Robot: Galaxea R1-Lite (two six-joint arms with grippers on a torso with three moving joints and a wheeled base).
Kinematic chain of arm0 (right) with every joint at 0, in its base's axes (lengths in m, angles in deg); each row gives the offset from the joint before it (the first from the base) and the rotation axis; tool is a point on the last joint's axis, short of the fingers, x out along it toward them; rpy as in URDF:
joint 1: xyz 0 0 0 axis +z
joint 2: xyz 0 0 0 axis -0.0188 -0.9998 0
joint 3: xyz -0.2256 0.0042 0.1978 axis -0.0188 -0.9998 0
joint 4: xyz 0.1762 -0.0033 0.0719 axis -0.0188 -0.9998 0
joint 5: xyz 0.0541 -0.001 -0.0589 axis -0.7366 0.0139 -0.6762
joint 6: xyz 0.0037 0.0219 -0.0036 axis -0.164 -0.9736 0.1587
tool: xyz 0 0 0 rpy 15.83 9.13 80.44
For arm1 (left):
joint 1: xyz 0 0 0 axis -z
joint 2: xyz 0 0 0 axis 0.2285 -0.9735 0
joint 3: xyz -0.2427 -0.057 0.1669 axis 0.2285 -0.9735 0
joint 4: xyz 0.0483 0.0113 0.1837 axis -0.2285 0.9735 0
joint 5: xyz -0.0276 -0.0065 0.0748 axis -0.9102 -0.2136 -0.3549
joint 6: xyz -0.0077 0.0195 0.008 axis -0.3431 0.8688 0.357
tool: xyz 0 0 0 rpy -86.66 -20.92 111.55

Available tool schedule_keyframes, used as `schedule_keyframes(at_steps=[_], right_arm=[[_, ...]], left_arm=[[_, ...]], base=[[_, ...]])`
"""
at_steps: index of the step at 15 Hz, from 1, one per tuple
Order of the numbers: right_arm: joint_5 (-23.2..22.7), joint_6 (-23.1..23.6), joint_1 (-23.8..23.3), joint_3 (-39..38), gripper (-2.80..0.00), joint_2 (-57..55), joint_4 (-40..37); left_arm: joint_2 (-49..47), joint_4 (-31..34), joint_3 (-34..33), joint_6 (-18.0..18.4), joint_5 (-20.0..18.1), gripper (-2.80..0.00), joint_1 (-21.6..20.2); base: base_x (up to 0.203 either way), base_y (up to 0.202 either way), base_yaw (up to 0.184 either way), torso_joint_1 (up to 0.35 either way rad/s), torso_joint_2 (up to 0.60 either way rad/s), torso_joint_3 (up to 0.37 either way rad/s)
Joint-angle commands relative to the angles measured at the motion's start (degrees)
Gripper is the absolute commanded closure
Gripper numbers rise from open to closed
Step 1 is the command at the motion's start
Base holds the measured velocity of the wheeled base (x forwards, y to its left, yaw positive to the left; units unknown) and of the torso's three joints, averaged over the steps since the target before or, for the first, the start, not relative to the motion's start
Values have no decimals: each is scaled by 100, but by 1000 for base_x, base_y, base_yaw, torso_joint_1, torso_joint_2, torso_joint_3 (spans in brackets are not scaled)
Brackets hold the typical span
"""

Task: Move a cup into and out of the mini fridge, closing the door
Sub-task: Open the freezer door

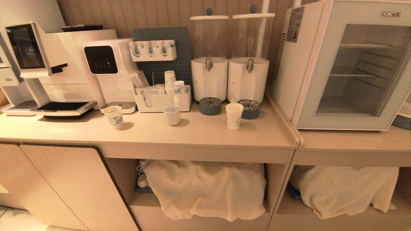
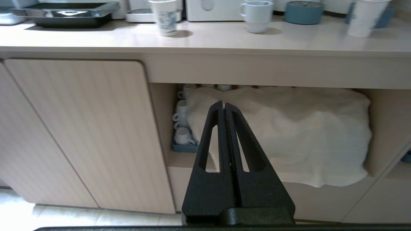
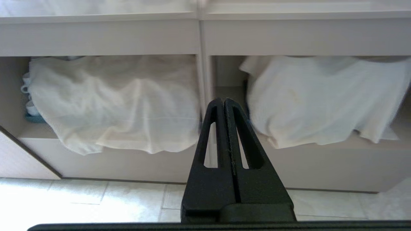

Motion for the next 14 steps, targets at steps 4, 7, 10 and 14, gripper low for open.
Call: schedule_keyframes(at_steps=[4,7,10,14], right_arm=[[-1,4,0,0,0,0,-6],[-1,4,4,0,0,0,-6],[-1,4,2,0,0,0,-6],[-1,4,4,0,0,0,-6]], left_arm=[[-7,-1,-105,-21,5,0,-5],[-7,-9,-105,-21,5,0,-5],[-7,-18,-105,-21,5,0,-5],[-7,-18,-105,-13,3,0,-5]], base=[[0,-190,0,4,1,3],[0,-192,0,6,2,4],[0,-196,2,5,4,5],[0,-195,0,2,2,0]])
